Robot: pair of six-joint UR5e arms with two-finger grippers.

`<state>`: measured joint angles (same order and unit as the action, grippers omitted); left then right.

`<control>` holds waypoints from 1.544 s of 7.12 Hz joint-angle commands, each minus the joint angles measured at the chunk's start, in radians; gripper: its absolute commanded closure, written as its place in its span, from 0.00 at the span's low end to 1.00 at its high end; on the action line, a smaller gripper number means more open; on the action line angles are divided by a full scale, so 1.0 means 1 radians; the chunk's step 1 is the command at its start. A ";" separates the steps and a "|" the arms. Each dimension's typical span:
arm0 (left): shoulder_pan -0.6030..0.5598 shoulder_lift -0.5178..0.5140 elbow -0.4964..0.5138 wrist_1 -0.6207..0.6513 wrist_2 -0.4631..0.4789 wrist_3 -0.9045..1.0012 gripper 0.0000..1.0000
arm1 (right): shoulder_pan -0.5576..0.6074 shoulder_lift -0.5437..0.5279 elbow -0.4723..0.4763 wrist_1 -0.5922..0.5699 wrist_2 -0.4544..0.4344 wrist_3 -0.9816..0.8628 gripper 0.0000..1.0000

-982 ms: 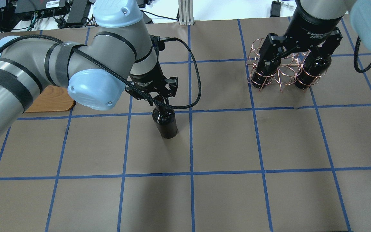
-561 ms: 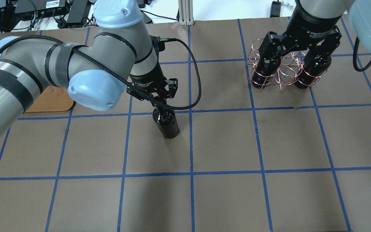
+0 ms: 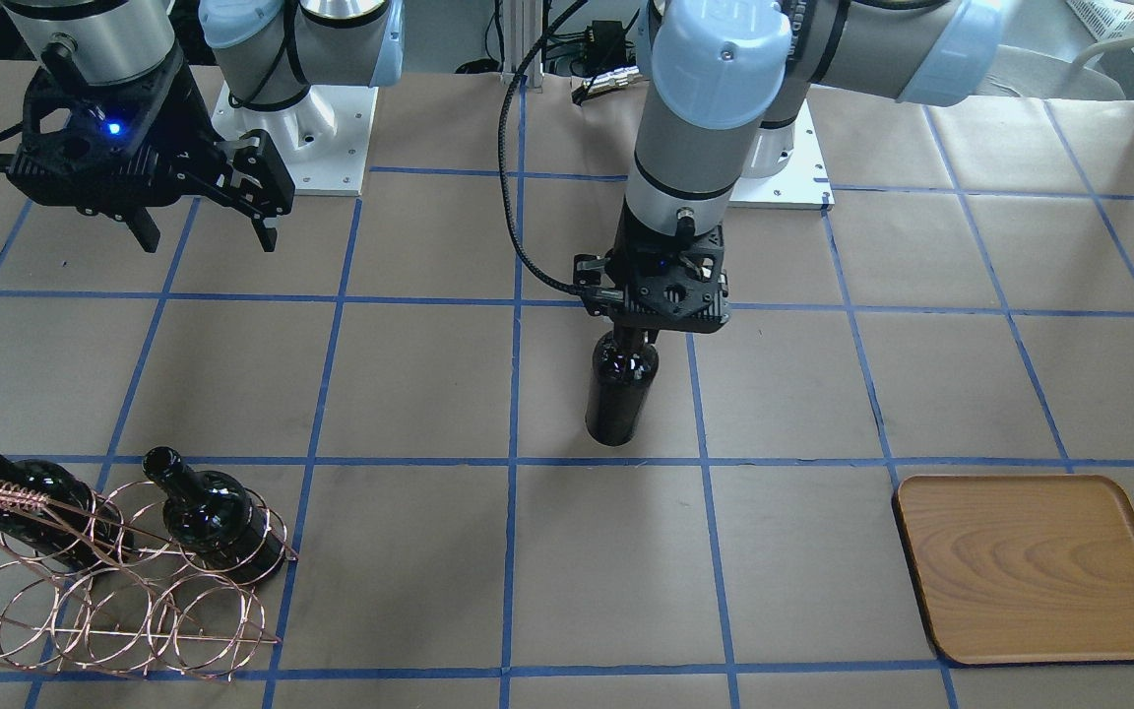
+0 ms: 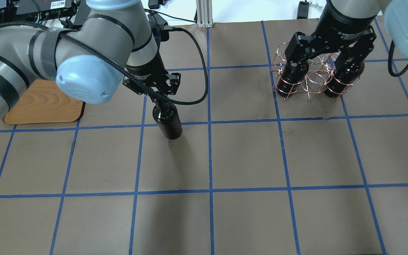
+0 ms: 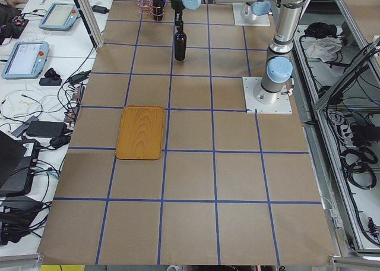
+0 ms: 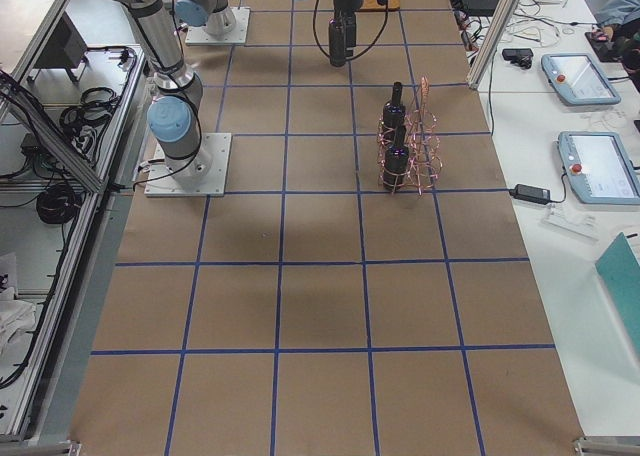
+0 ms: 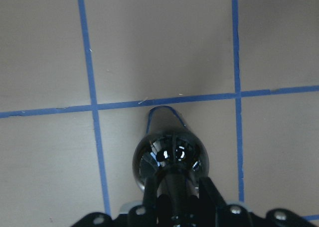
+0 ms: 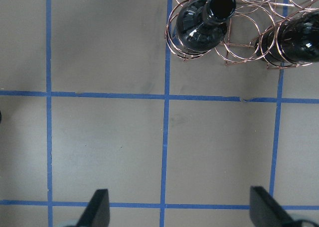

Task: Take wine from basket and place on tray
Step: 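Close the left gripper on the bottle neck and lift it, then carry the bottle with the left gripper over the wooden tray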

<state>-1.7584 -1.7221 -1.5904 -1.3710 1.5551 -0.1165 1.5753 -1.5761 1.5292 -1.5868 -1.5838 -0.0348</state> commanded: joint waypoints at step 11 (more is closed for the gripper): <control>0.689 -0.235 0.354 -0.042 -0.001 0.880 1.00 | 0.003 -0.005 0.008 -0.002 0.002 0.001 0.00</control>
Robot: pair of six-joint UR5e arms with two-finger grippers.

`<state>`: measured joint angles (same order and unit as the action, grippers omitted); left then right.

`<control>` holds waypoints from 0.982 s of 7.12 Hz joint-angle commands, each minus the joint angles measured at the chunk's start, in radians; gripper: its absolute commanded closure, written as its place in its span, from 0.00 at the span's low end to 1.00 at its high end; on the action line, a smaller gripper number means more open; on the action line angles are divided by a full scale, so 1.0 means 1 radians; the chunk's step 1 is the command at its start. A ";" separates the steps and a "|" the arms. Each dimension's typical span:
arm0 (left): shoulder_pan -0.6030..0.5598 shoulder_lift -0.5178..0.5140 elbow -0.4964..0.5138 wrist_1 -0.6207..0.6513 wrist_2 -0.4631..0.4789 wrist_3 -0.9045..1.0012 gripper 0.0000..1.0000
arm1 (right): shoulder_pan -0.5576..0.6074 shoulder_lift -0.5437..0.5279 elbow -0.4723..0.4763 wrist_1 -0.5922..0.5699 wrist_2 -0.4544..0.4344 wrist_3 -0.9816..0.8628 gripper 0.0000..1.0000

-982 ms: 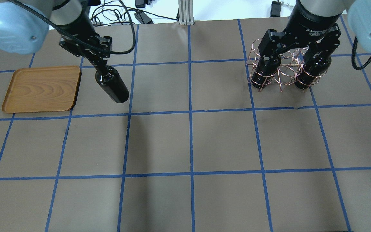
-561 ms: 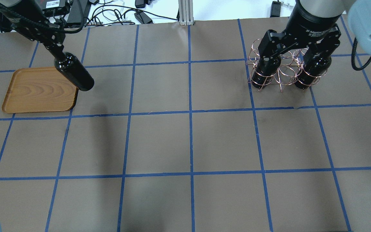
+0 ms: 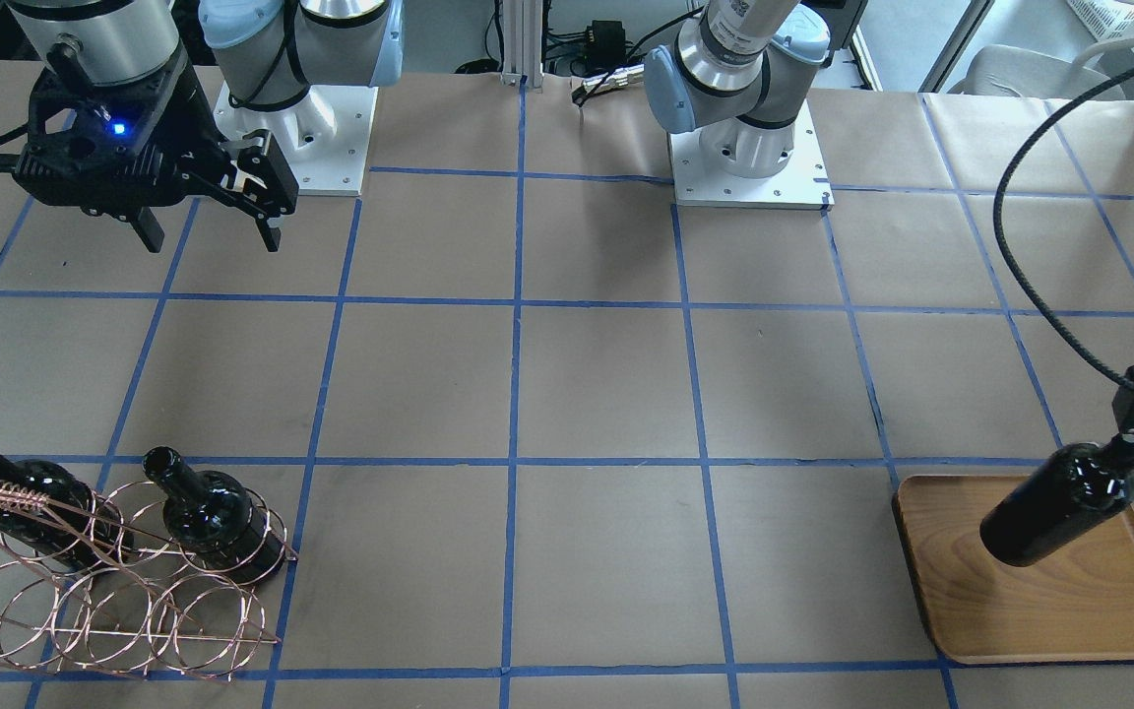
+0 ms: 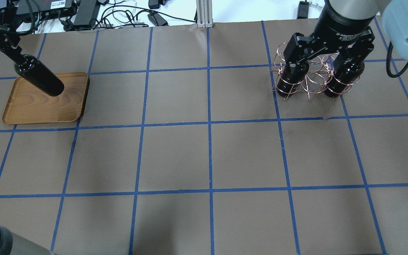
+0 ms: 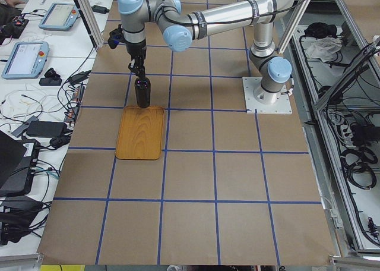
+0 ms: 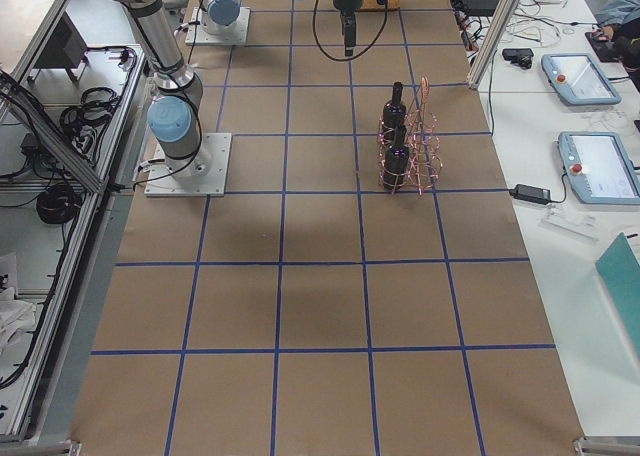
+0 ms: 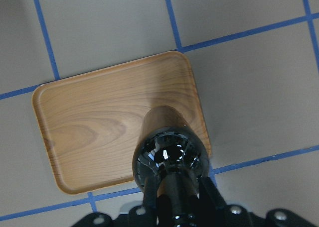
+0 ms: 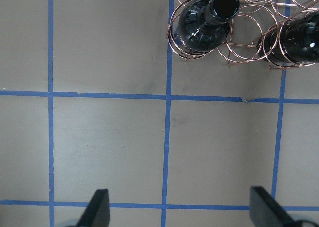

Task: Take wine from basket and place on tray
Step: 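Carry the bottle with the left gripper over the wooden tray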

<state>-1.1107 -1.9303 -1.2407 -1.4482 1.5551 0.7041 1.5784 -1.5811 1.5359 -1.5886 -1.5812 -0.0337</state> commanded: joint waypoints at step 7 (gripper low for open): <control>0.072 -0.104 -0.005 0.114 -0.029 0.112 1.00 | 0.005 -0.003 0.003 0.001 0.000 0.000 0.00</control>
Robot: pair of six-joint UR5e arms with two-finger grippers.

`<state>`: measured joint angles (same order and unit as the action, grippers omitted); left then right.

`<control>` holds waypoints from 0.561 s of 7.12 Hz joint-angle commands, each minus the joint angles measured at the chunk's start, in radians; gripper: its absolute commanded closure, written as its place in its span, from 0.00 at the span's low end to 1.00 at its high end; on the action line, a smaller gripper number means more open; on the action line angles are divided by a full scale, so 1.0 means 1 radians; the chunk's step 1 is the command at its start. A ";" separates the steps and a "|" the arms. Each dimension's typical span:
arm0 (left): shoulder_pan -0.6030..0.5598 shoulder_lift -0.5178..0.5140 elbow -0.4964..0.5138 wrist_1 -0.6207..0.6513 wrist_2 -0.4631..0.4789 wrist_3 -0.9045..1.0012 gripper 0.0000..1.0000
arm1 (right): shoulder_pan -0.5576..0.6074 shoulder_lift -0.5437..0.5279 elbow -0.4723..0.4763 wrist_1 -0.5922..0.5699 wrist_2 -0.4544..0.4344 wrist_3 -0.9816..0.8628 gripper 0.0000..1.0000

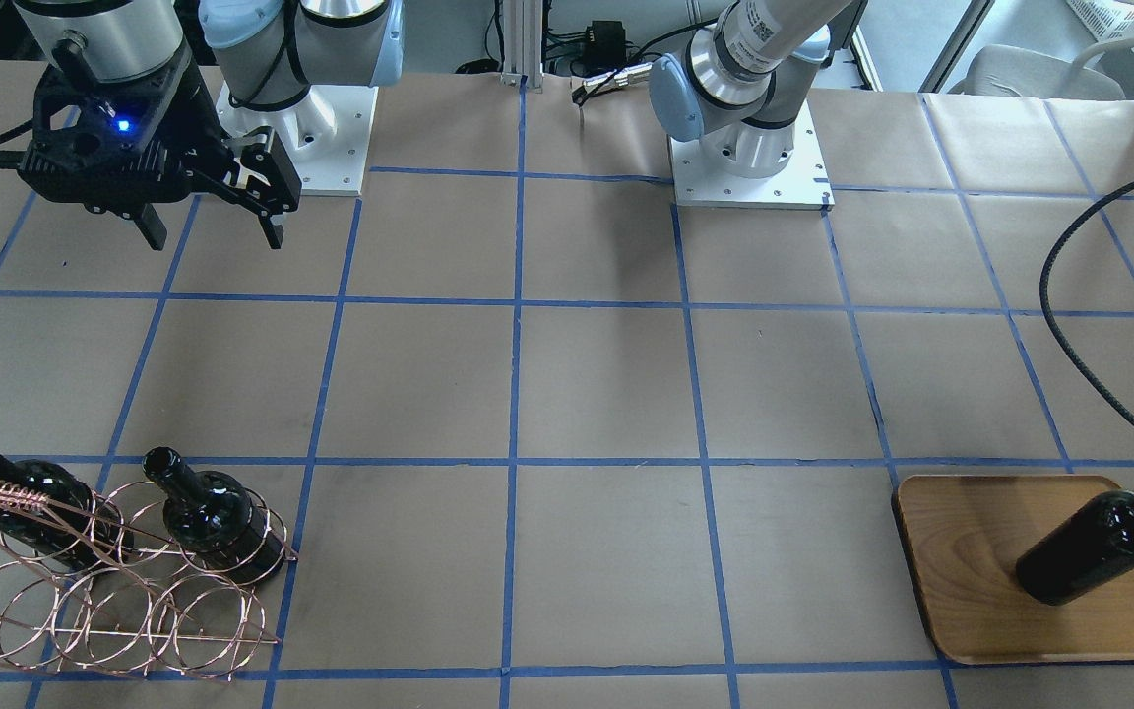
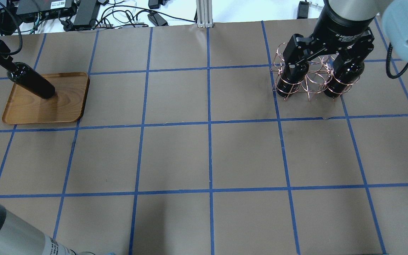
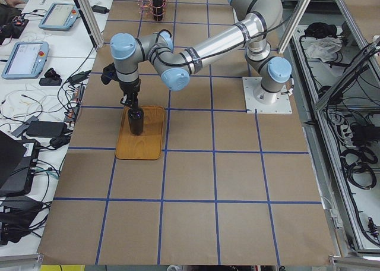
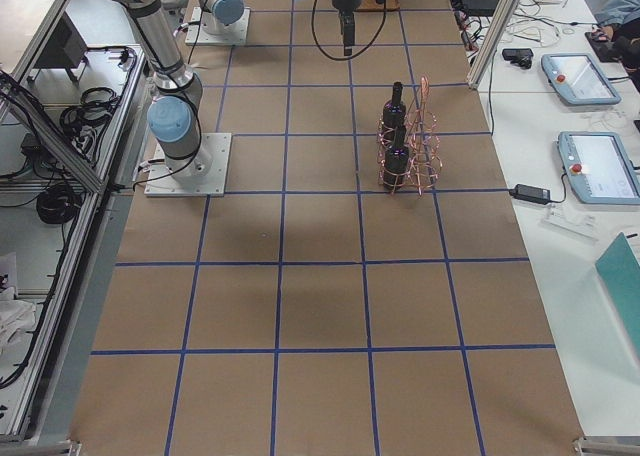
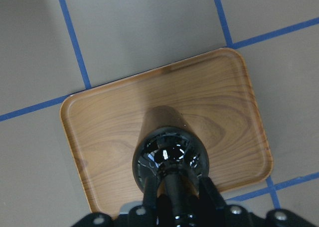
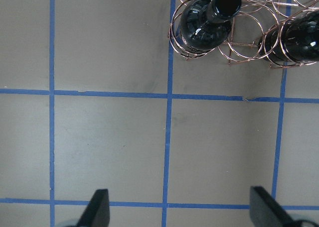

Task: Take wine from basket and place on tray
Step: 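Lower the bottle onto the wooden tray and open the left gripper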

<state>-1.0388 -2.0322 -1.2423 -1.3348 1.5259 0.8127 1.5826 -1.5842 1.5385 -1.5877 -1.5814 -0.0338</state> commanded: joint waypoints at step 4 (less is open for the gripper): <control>0.000 -0.005 -0.009 -0.012 0.002 0.025 0.30 | 0.000 0.000 0.000 0.000 0.000 0.000 0.00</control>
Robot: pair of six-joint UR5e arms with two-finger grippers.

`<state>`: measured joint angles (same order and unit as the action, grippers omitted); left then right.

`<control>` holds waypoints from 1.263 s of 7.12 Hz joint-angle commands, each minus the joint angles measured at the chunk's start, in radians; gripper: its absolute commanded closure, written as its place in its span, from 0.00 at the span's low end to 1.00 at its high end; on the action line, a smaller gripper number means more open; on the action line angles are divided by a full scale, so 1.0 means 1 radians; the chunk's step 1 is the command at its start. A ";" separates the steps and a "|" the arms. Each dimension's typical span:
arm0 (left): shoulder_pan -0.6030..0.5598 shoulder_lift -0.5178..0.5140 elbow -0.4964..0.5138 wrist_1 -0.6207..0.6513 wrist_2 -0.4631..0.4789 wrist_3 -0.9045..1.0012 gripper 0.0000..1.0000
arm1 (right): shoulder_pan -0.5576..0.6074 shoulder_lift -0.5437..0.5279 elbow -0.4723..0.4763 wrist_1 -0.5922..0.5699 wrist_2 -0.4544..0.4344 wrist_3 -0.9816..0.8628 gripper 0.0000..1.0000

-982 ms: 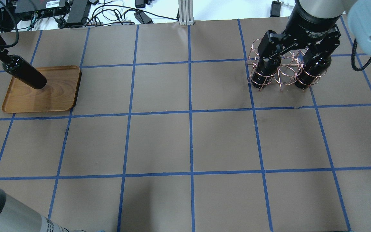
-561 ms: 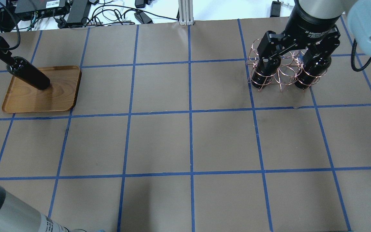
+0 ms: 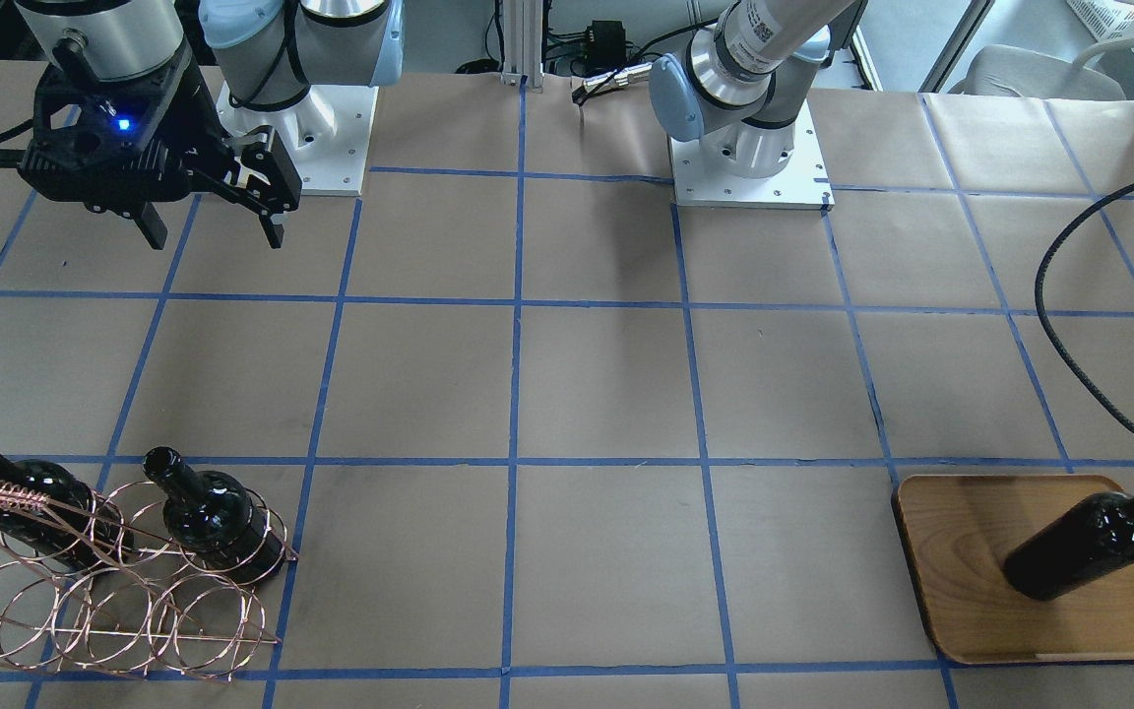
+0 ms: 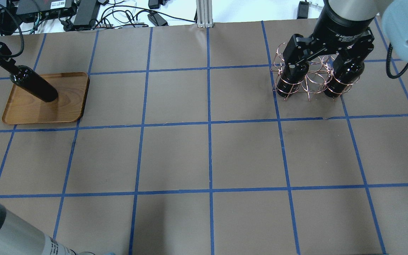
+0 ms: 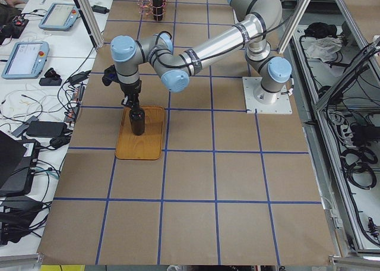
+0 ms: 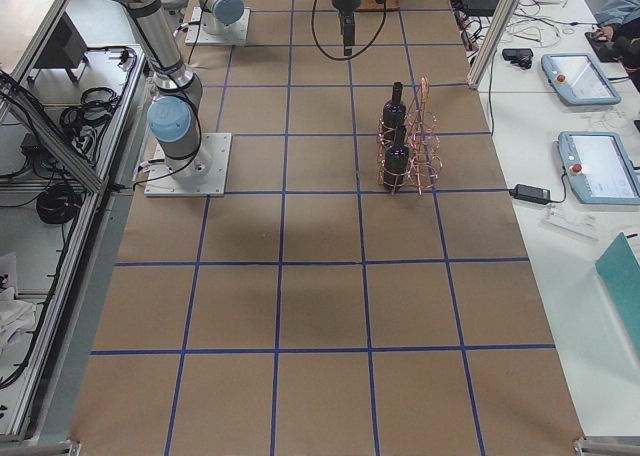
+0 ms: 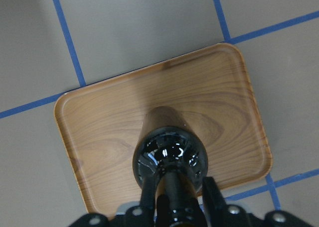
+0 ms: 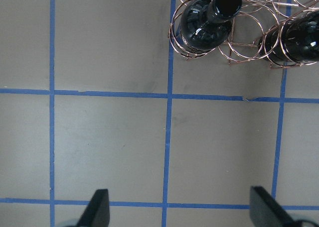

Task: Take wine from basket and place on tray
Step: 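Lower the bottle onto the wooden tray and open the left gripper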

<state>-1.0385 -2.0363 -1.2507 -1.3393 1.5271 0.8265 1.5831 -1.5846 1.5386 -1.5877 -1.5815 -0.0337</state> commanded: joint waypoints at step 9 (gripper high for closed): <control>-0.403 0.382 -0.168 -0.235 0.012 -0.804 0.00 | 0.000 0.000 0.000 0.002 0.000 0.000 0.00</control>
<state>-1.3307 -1.6952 -1.3825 -1.6001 1.5377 0.2072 1.5831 -1.5846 1.5386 -1.5873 -1.5815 -0.0338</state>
